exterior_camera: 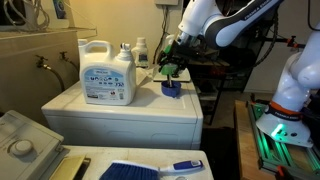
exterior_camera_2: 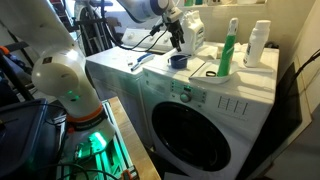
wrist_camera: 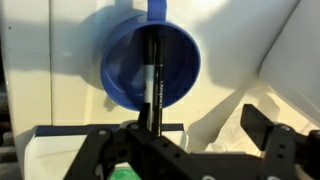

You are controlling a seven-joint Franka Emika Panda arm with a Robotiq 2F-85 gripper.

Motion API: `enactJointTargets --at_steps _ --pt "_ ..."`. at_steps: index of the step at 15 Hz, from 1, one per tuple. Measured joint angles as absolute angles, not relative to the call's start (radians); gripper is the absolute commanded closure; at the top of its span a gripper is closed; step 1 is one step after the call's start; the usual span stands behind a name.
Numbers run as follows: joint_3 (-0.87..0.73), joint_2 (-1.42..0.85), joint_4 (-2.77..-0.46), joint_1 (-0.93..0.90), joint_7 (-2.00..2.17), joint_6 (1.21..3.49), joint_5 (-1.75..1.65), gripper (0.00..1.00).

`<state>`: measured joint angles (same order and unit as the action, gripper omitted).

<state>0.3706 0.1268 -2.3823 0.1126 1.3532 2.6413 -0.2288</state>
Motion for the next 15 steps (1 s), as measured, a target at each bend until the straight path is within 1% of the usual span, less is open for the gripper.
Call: enactJointTargets --at_steps 2,5,7,10,13,15 --pt "0.360 0.122 -2.379 0.101 1.354 2.641 -0.229 0.00" --pt "0.322 0.085 -2.329 0.064 1.354 2.606 -0.282 0.00" --pt "0.302 0.033 -2.252 0.043 1.358 2.510 -0.342 0.02" --pt "0.258 -0.064 -2.107 -0.006 1.429 2.303 -0.490 0.00" --pt "0.210 -0.153 -1.983 -0.064 1.447 2.093 -0.491 0.00" --pt "0.189 -0.170 -1.961 -0.088 1.446 2.082 -0.486 0.00"
